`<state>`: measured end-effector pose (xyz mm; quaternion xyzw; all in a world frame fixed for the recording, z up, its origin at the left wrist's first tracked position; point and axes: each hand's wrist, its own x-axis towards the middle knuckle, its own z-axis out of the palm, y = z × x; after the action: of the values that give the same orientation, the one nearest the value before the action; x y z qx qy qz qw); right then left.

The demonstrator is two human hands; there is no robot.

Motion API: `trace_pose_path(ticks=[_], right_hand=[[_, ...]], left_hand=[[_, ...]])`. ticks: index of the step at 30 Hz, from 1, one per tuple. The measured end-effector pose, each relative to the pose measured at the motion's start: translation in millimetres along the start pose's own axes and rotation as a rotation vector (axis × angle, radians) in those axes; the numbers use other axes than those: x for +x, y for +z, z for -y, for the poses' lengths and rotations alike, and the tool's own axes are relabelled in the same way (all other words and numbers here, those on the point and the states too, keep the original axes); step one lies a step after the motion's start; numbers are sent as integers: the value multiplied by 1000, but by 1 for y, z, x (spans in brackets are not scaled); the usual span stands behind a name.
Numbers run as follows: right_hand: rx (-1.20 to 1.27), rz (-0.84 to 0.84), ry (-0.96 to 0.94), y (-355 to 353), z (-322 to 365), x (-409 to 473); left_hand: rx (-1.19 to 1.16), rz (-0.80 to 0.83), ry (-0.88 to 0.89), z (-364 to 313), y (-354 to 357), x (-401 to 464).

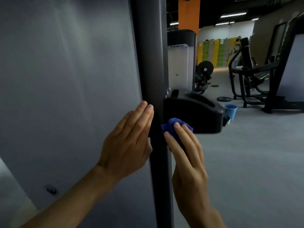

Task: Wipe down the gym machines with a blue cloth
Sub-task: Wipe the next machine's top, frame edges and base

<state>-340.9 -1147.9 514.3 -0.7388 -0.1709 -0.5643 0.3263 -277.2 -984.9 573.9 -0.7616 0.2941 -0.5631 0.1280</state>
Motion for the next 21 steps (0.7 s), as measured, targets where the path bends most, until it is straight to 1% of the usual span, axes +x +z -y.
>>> trace_pose_path(ticks=[2, 4, 6, 9, 11, 14, 16, 19, 21], right_hand=[[-72, -17, 29, -9, 13, 45], [-177, 0, 88, -9, 16, 85], [-280, 103, 169, -3, 11, 116], [-368, 329, 261, 13, 0, 138], [-388, 408, 282, 16, -2, 145], [-381, 533, 344, 17, -8, 164], [-388, 628, 415, 22, -24, 182], [-245, 735, 555, 28, -47, 222], [-182, 758, 614, 27, -47, 239]], left_hand=[[16, 30, 21, 21, -14, 36], [28, 64, 50, 40, -24, 69], [41, 113, 91, 56, -32, 99], [85, 181, 170, 73, -35, 136], [90, 227, 235, 79, -34, 153], [57, 288, 315, 85, -29, 168], [48, 315, 348, 87, -29, 172], [57, 323, 385, 90, -30, 177], [100, 329, 441, 92, -30, 178]])
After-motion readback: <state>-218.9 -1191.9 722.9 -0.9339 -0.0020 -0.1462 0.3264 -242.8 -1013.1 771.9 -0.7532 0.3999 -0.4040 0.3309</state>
